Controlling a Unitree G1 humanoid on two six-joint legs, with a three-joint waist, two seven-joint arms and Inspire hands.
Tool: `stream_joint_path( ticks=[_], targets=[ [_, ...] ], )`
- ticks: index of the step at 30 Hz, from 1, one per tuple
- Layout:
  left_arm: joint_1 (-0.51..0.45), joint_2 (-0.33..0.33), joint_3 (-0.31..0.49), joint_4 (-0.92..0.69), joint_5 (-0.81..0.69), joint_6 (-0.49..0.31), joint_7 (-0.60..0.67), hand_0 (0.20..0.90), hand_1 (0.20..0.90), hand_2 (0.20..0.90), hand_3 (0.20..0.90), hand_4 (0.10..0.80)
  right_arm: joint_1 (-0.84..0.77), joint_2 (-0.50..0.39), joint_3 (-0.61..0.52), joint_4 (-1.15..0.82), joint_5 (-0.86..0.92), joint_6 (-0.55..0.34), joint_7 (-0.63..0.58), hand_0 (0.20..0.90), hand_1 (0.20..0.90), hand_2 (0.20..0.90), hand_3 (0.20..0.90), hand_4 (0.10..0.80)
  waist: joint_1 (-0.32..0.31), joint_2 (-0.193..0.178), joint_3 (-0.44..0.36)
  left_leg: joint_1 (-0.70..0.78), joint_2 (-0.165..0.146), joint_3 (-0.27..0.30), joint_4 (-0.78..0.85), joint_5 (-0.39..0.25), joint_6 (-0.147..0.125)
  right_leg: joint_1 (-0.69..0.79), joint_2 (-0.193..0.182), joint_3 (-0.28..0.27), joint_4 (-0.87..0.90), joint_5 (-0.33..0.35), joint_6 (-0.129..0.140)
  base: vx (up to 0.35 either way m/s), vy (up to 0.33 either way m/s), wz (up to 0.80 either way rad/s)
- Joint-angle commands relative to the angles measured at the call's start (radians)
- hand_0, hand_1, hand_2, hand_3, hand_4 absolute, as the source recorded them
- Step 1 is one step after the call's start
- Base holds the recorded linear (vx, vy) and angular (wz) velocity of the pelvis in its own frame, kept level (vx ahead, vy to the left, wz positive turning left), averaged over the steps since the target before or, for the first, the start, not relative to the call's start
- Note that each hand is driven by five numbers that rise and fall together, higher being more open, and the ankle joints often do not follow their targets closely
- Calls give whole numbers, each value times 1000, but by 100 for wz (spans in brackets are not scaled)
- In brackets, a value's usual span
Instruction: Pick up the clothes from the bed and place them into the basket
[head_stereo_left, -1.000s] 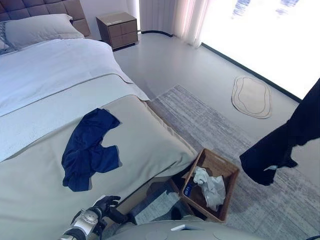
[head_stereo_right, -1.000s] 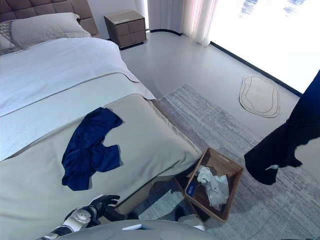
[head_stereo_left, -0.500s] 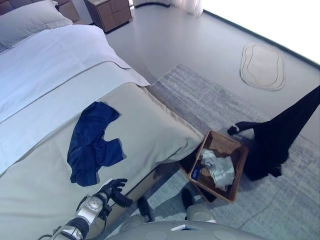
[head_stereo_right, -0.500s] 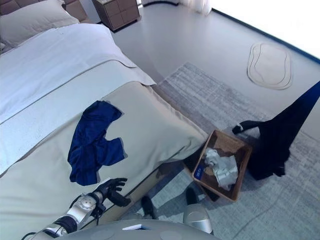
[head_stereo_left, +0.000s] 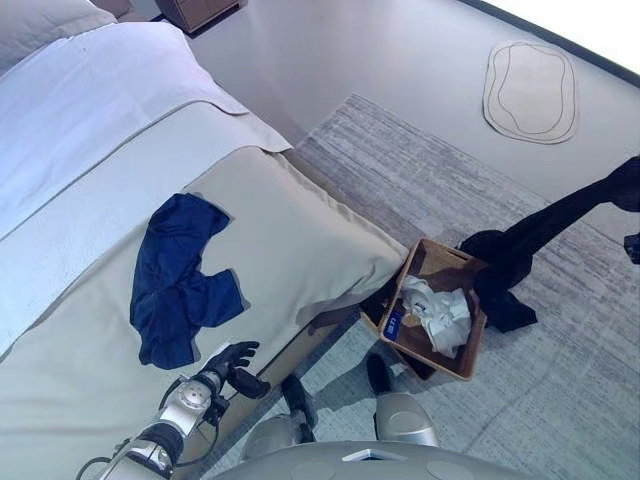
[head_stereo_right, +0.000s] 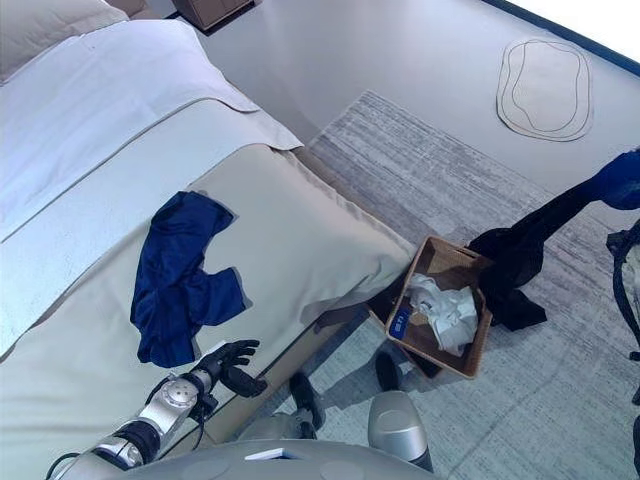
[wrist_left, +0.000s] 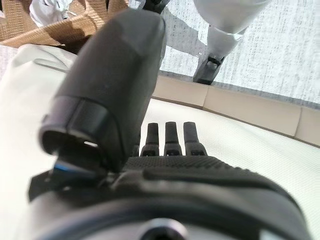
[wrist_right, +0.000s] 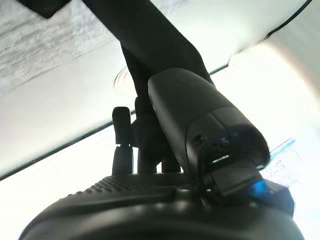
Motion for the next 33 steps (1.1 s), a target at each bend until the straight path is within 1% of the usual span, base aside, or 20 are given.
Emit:
stream_joint_path(
  ticks=[1,4,6,7,10,11,12,14,15,18,21,22,23,25,27,33],
  targets=[
    [-16,17,39,35,-6,-36,8,900,900,900,900,800,-31,-1,-96,-149,71,-103,-37,300,300,300,200,100,19,-60,-47,30,-19,-56,27,-115,-14,-39,13,-106,82,-54,-33,0,0,0],
    [-14,9,39,35,-7,-41,15,900,900,900,900,800,-57,4,-127,-185,95,-178,-114,300,300,300,200,100,21,-66,-57,43,-18,-60,23,-120,-14,-25,16,-108,79,-57,-33,11,4,1],
    [-14,9,33,39,-11,-34,19,900,900,900,900,800,-77,-25,-155,-211,78,-200,-143,300,300,300,200,100,23,-75,-71,53,-18,-59,22,-123,-13,-13,17,-114,78,-59,-32,46,26,4],
    [-15,11,30,42,-13,-31,18,900,900,900,900,800,-91,-47,-160,-214,73,-196,-149,300,300,300,200,100,25,-79,-78,56,-18,-59,22,-125,-13,-8,17,-117,77,-61,-31,54,35,4],
    [-14,23,13,59,-27,-24,12,900,900,900,900,800,-168,-165,-152,-180,77,-160,-165,300,300,300,200,100,35,-100,-106,64,-19,-58,29,-132,-9,11,20,-121,76,-68,-30,59,33,7],
    [-11,27,9,62,-31,-23,10,900,900,900,900,800,-197,-217,-146,-149,80,-150,-170,300,300,300,200,100,40,-110,-117,66,-19,-59,33,-135,-8,19,21,-122,76,-70,-29,56,20,6],
    [-9,28,7,64,-33,-24,10,900,900,900,900,800,-210,-235,-141,-131,85,-150,-172,300,300,300,200,100,43,-113,-120,68,-18,-59,34,-136,-7,22,22,-123,75,-71,-29,72,7,4],
    [-2,33,-6,75,-41,-24,10,900,900,900,900,800,-276,-309,-110,-50,94,-143,-176,300,300,300,200,100,54,-129,-140,75,-17,-61,35,-138,-5,37,26,-125,70,-71,-27,80,-1,1],
    [0,35,-10,78,-43,-21,10,900,900,900,900,800,-293,-332,-101,-25,92,-143,-182,300,300,300,200,100,58,-135,-146,78,-16,-62,35,-139,-4,42,27,-125,68,-71,-27,83,7,1],
    [7,45,-30,94,-56,-12,11,900,900,900,900,800,-402,-423,-33,83,94,-139,-206,300,300,300,200,100,72,-155,-168,90,-16,-67,28,-139,-2,59,32,-125,60,-68,-24,77,26,-1],
    [16,59,-48,114,-63,-4,14,900,900,900,900,800,-531,-491,67,189,96,-149,-242,300,300,300,200,100,86,-174,-186,102,-20,-71,16,-137,0,74,33,-125,45,-60,-18,57,47,-2],
    [17,61,-50,116,-64,-4,15,900,900,900,900,800,-555,-498,87,199,98,-148,-247,300,300,300,200,100,88,-176,-188,103,-21,-71,14,-136,0,75,33,-125,43,-59,-17,45,42,-2],
    [21,64,-53,121,-69,0,17,900,900,900,900,800,-622,-509,142,219,104,-149,-273,300,300,300,200,100,92,-180,-192,106,-22,-72,12,-136,0,79,33,-126,39,-57,-16,36,42,-1],
    [27,71,-54,127,-71,5,16,900,900,900,900,800,-695,-523,201,246,107,-153,-303,300,300,300,200,100,100,-189,-199,108,-25,-73,11,-137,0,85,32,-128,34,-53,-13,38,48,-1],
    [35,75,-52,133,-76,10,14,900,900,900,900,800,-810,-530,300,262,110,-158,-348,300,300,300,200,100,103,-191,-206,110,-27,-75,8,-138,2,88,30,-129,28,-48,-10,24,50,2],
    [46,75,-40,132,-75,33,5,900,900,900,900,800,-1000,-524,463,262,101,-152,-396,300,300,300,200,100,112,-194,-218,109,-33,-83,3,-140,6,94,27,-134,21,-46,-5,6,44,2]
  ],
)
